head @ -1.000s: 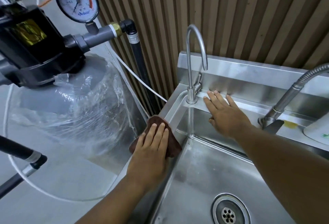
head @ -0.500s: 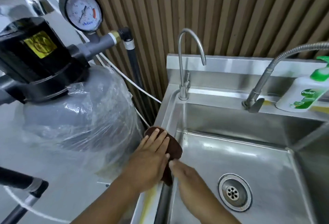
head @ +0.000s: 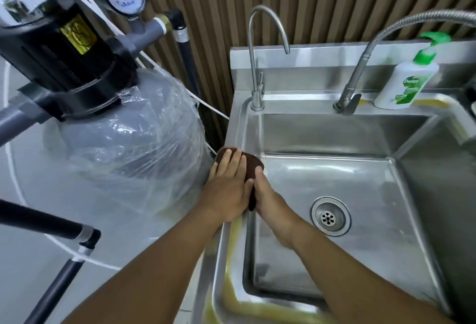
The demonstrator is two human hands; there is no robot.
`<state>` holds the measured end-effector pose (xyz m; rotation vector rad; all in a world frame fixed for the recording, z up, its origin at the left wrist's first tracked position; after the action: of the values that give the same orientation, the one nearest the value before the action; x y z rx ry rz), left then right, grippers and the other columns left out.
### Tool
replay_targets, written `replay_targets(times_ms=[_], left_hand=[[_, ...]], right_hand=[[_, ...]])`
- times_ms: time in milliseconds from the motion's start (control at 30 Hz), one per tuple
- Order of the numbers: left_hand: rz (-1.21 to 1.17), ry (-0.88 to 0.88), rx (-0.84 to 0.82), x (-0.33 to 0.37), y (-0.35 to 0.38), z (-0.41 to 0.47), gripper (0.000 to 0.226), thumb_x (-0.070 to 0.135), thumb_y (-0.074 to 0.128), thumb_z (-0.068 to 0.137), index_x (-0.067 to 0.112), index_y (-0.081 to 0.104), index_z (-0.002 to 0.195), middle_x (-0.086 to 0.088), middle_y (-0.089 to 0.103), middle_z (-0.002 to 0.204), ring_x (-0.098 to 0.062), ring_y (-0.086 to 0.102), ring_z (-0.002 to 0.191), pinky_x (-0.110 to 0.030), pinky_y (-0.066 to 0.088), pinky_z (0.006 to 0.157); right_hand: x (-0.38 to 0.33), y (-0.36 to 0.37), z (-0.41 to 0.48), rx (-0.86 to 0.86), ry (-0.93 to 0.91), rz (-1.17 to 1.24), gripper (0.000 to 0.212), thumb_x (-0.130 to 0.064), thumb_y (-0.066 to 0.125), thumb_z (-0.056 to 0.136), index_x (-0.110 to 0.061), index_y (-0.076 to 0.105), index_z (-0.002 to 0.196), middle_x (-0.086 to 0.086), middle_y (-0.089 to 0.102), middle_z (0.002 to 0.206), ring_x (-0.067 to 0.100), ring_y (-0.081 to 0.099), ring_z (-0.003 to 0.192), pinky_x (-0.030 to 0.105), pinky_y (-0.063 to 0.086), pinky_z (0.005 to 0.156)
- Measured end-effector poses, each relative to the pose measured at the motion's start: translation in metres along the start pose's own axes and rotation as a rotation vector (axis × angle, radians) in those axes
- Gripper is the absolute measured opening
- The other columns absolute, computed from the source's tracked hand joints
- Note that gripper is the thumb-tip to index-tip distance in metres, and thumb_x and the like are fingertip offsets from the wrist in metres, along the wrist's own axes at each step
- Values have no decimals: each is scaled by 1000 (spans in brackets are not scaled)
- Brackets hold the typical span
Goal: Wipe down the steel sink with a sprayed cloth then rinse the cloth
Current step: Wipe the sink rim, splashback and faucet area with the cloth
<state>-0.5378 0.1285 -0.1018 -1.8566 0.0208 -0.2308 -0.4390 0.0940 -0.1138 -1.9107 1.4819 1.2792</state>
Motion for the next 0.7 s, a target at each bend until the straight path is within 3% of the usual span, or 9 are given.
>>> replay_targets(times_ms=[100, 200, 267, 333, 433, 500, 567, 633, 700], left_hand=[[-16, 9, -12, 5, 9, -35, 63, 39, 21, 107, 15, -2, 160, 3, -16, 167, -15, -24, 151, -41, -7, 125], [-54, 28, -29, 6, 24, -69, 65, 43, 19, 105, 14, 0, 160, 2, -13, 168, -14, -25, 150, -38, -11, 124], [-75, 56, -37, 6, 36, -98, 75, 54, 6, 97, 14, -1, 160, 3, -14, 167, -12, -30, 148, -36, -13, 122], [-104, 86, -49, 6, 45, -128, 81, 57, -3, 90, 15, -4, 160, 5, -19, 166, -9, -34, 146, -35, -14, 122], [-80, 68, -60, 4, 51, -153, 79, 56, -6, 91, 18, -5, 160, 8, -21, 165, -8, -33, 146, -43, -12, 123], [-33, 49, -61, 2, 46, -151, 80, 55, -11, 89, 22, -2, 161, 9, -17, 167, -8, -29, 148, -52, -10, 123], [-11, 49, -56, 2, 40, -135, 77, 54, -10, 90, 28, 4, 161, 10, -13, 167, -10, -26, 150, -55, -13, 121], [19, 45, -51, 0, 36, -113, 65, 50, 6, 99, 31, 6, 160, 9, -14, 167, -11, -26, 150, -55, -14, 120], [32, 26, -60, -2, 35, -97, 61, 44, 19, 103, 31, 2, 161, 9, -18, 167, -12, -28, 149, -55, -15, 120]], right_hand=[[11, 8, -31, 2, 80, -97, 79, -77, 21, 94, -27, 40, 152, -8, 48, 150, -2, 45, 127, 22, 27, 113], [28, 11, -57, -8, 163, -229, 103, -95, 23, 76, -18, 64, 131, 0, 65, 133, 11, 58, 121, 30, 35, 111], [37, 10, -74, -8, 235, -262, 88, -85, 27, 86, -16, 68, 123, 1, 68, 123, 13, 63, 113, 21, 43, 97], [39, 14, -91, -26, 268, -221, 71, -69, 29, 97, -15, 61, 129, 4, 64, 126, 11, 61, 108, 12, 43, 81], [40, 29, -99, -56, 283, -198, 55, -72, 31, 95, -30, 66, 99, -3, 69, 117, 4, 64, 102, 15, 45, 80], [40, 39, -96, -19, 280, -214, 63, -79, 31, 91, -30, 65, 112, -3, 71, 109, 5, 65, 97, 20, 49, 80], [40, 46, -84, 14, 265, -225, 98, -93, 31, 75, -25, 51, 142, 3, 68, 125, 15, 65, 113, 33, 52, 96], [36, 48, -71, 45, 245, -200, 122, -102, 29, 61, -26, 31, 156, 4, 52, 149, 16, 53, 133, 37, 39, 114], [33, 48, -58, 66, 210, -175, 127, -104, 27, 58, -27, 22, 159, 0, 38, 159, 10, 40, 141, 35, 26, 120]])
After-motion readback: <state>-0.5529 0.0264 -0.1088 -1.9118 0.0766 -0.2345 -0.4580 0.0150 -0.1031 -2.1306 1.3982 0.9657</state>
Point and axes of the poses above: each hand's wrist, its own z-axis towards the middle knuckle, its own y-axis out of the palm, x = y × z, the point moved 6 cm from there along z, towards the middle knuckle
